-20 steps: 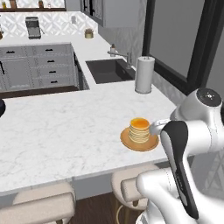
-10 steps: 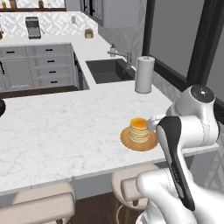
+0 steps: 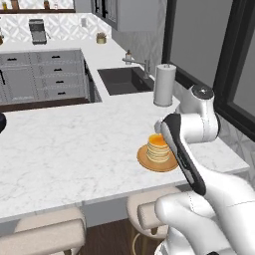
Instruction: Take the strawberry from the fridge and place it on top of the pancake, located on the dining counter.
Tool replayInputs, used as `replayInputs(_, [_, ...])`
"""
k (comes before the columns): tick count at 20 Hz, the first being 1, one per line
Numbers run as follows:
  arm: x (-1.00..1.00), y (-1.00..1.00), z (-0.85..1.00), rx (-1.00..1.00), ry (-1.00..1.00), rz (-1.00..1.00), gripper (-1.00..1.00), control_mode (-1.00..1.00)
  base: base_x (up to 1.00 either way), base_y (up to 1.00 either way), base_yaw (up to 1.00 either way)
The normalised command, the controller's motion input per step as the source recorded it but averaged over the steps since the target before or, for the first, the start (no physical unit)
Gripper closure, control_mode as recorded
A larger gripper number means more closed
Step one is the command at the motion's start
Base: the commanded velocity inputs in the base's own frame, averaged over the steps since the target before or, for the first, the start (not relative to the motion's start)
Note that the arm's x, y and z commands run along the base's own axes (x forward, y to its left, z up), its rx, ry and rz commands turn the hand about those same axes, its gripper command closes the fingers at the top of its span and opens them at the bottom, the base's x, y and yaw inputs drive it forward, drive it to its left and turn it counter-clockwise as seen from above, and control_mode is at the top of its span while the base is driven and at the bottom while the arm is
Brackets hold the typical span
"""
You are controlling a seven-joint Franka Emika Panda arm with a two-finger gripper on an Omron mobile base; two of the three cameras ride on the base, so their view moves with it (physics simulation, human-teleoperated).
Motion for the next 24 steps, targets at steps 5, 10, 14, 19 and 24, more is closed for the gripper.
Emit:
replayInputs(5, [1.0, -0.07, -0.63, 0.0, 0.06, -0.02, 1.0, -1.0, 0.0, 0.0, 0.0])
replayInputs(10, [0.87, -0.23, -0.63, 0.01, 0.07, 0.0, 1.0, -1.0, 0.0, 0.0, 0.0])
replayInputs(14, [0.23, 0.0, -0.31, 0.0, 0.0, 0.0, 1.0, -1.0, 0.0, 0.0, 0.0])
replayInputs(19, [0.04, 0.0, -0.2, -0.01, 0.01, 0.0, 1.0, -1.0, 0.0, 0.0, 0.0])
replayInputs(24, [0.01, 0.0, -0.3, -0.09, 0.05, 0.0, 1.0, -1.0, 0.0, 0.0, 0.0])
